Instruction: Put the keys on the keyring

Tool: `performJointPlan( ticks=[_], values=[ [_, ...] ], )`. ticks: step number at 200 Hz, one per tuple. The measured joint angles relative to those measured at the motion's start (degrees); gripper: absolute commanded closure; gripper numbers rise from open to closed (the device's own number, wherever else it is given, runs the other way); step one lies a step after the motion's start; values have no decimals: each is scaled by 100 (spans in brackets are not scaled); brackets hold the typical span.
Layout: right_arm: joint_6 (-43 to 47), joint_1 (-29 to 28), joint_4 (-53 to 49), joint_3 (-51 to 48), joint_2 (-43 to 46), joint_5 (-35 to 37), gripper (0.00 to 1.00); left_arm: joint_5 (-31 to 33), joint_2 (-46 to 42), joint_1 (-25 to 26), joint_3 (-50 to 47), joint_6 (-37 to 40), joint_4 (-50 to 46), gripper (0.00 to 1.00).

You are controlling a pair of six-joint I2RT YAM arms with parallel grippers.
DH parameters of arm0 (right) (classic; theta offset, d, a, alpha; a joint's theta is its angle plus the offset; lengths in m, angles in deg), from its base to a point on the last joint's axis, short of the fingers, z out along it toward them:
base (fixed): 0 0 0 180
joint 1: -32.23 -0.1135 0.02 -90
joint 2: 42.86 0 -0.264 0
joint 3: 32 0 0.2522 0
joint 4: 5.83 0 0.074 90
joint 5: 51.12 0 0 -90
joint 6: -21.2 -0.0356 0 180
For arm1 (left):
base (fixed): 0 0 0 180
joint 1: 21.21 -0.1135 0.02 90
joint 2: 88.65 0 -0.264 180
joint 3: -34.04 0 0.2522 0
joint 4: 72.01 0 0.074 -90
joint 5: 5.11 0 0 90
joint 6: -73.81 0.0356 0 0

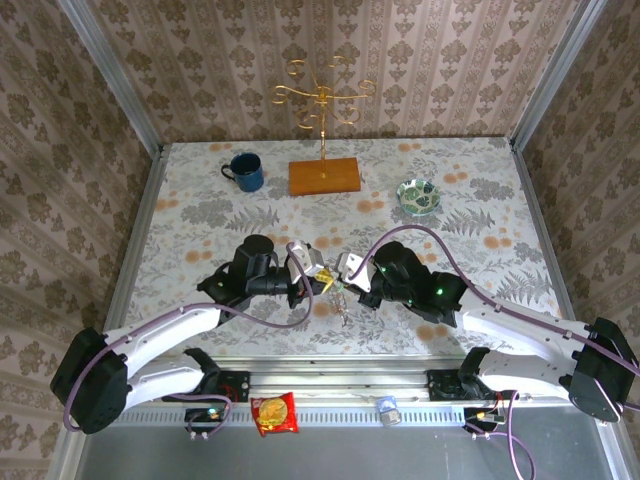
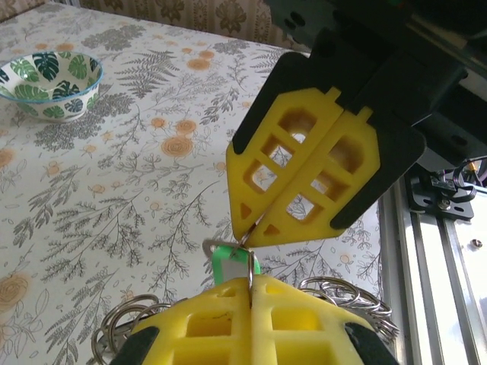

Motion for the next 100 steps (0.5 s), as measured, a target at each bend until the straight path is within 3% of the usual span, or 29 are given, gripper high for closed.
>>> performJointPlan(
  ticks=[100],
  values=[
    [382, -195, 269, 0, 9, 131, 100, 13, 87, 0, 68, -22, -105, 100]
  ],
)
